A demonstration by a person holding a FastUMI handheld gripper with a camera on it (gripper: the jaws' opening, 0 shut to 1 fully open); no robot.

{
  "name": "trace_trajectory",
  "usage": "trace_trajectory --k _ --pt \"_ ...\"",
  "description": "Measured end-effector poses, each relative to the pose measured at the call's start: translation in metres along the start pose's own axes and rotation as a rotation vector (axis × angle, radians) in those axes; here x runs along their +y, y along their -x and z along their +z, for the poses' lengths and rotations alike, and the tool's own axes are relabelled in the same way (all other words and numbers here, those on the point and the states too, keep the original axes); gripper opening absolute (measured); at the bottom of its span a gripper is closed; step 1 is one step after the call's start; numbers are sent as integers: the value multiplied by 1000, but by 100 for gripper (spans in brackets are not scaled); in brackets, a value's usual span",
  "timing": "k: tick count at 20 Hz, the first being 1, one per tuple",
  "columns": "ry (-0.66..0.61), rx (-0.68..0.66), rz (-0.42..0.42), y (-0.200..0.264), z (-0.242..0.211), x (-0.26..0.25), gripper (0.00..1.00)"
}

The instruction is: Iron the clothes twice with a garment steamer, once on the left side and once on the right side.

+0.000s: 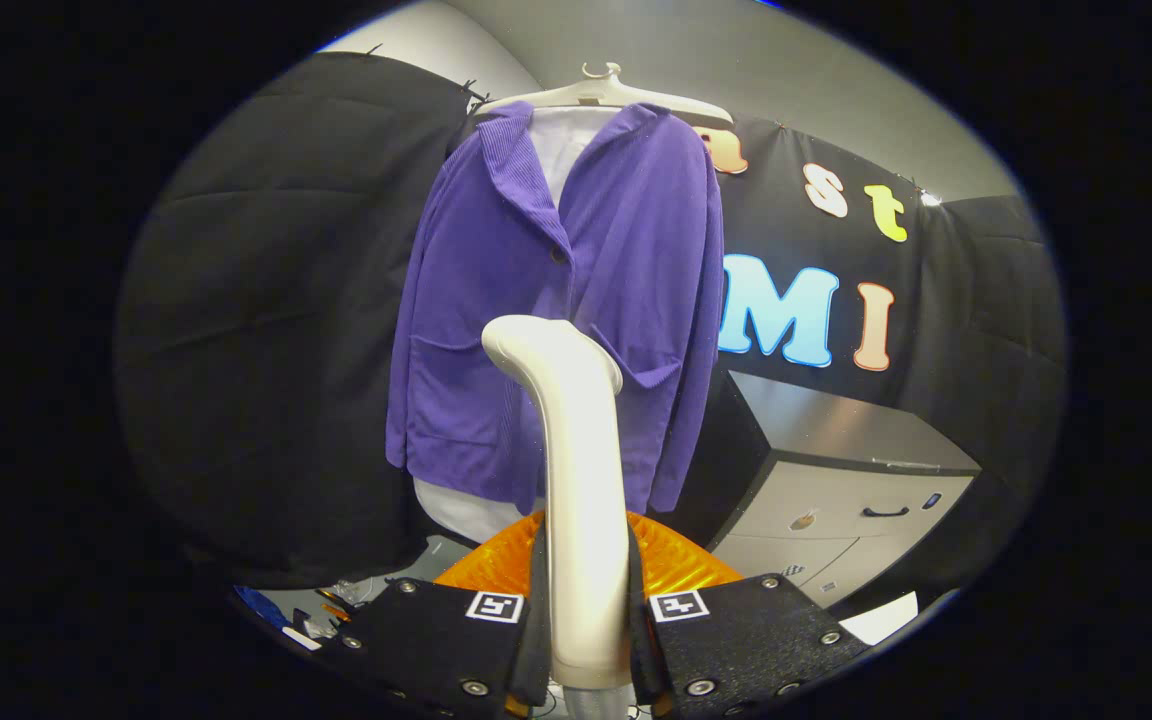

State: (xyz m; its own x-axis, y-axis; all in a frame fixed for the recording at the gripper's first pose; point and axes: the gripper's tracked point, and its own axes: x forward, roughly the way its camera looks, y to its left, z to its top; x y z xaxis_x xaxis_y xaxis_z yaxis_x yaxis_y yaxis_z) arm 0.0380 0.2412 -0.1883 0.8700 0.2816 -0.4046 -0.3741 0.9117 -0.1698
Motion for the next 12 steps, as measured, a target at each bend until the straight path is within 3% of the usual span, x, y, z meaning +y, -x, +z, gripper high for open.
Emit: trace_trajectory --k 7,12 --pt "-16 -185 53 0 101 28 31" --pt "-10 -320 35 -14 172 46 31"
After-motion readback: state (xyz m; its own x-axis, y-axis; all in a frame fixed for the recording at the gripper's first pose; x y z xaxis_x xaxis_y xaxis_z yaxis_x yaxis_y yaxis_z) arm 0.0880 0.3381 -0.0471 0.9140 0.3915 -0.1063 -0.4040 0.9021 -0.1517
